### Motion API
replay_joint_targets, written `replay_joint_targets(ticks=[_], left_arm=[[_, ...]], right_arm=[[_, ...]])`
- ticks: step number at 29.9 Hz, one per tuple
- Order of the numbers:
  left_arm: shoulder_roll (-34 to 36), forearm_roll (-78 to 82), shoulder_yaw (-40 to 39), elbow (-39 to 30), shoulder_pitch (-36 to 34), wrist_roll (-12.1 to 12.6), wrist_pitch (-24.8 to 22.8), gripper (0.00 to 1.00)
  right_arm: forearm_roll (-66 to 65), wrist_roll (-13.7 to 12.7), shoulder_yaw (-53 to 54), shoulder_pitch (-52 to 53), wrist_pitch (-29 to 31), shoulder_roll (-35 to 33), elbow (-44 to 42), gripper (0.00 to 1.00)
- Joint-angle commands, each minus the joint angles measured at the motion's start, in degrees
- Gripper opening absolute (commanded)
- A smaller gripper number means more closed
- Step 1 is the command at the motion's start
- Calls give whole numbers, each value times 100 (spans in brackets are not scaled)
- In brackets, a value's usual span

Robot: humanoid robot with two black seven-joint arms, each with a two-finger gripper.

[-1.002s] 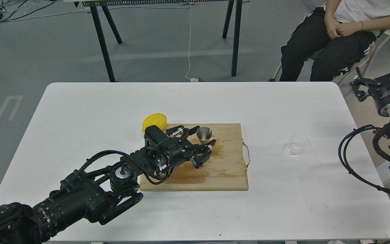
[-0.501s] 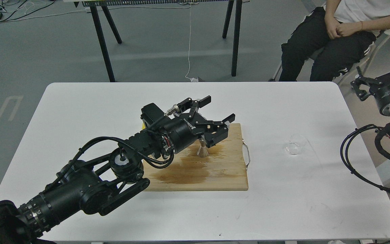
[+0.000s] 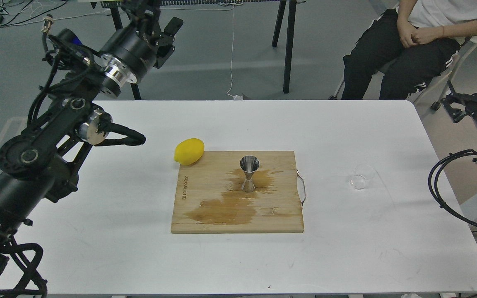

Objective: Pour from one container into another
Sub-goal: 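Open the left gripper, release the jigger and retract the left arm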

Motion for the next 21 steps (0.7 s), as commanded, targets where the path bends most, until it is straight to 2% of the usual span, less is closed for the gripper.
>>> replay_joint_targets(ticks=[1,4,8,10,13,17,21], left_arm=[[224,-2091,-175,338,90,-10,-185,99],[304,-3209,-359,602,247,-62,-465,99],[260,-3713,-904,858,774,-571,-993,99],[251,-3731,-1062,867,1038,-704,-1073,99],[225,-3731,-1212,867,1285,-704,-1064,100],[216,-3731,-1248,867,1505,-739,-1064,100],[260,-3722,-1248,867,1593,-748,-1064,100]], right_arm=[[815,-114,-28,-413,0,-29,357,99],[983,-132,50,-1098,0,-46,1287,99],[983,-71,113,-2047,0,-11,2413,99],[974,-70,121,-2505,0,24,2809,99],[992,-62,200,-3059,0,111,3206,99],[1315,-158,157,-3596,0,323,3303,100],[2063,-483,-133,-3720,-399,340,3435,100]])
